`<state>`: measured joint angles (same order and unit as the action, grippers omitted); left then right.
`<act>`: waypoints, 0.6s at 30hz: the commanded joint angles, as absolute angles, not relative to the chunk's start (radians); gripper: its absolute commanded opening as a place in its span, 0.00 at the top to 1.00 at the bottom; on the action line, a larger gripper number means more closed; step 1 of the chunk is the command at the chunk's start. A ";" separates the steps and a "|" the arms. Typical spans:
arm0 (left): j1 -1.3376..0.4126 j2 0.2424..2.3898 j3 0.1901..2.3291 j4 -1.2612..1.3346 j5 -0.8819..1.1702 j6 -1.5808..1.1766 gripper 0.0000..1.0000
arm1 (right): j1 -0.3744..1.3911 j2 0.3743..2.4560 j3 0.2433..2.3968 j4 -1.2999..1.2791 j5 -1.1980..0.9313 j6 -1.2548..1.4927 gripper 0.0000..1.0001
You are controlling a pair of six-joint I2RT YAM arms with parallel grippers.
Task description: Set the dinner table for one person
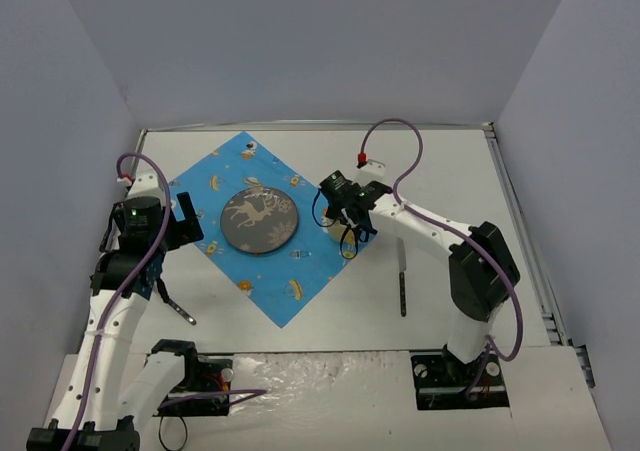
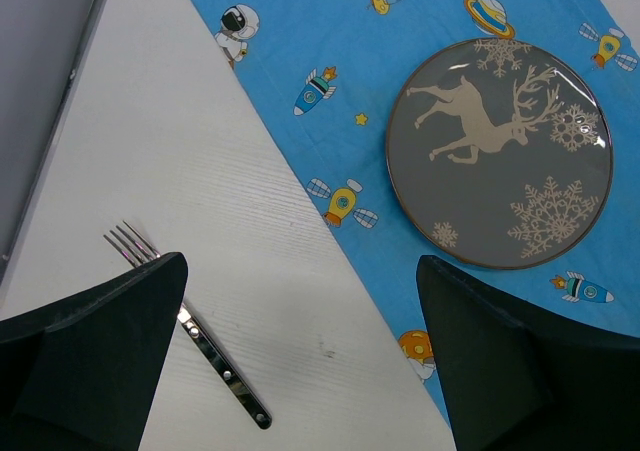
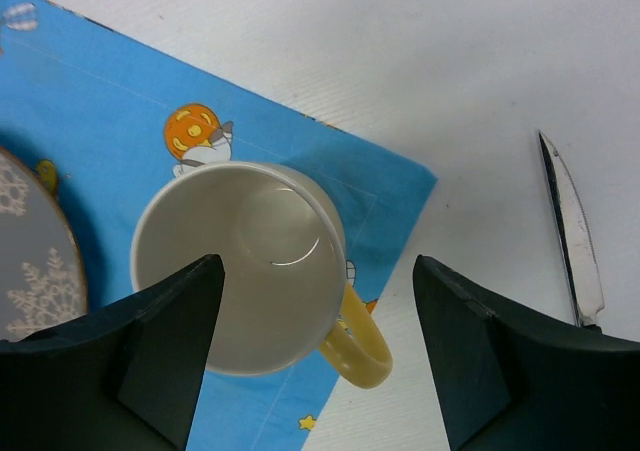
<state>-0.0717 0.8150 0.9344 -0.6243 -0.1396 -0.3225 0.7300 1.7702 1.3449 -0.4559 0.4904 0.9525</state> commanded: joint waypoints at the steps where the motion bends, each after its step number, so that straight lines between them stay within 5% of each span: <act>1: -0.080 0.816 0.940 -0.597 -0.168 -0.326 0.03 | 0.735 1.598 1.355 -0.446 0.534 0.900 0.21; 8: -0.077 0.843 0.921 -0.656 -0.226 -0.417 0.03 | 0.729 1.377 1.242 -0.356 0.546 0.748 0.01; 18: -0.056 0.876 0.829 -0.702 -0.268 -0.638 0.03 | 0.641 1.093 0.972 -0.177 0.473 0.606 0.00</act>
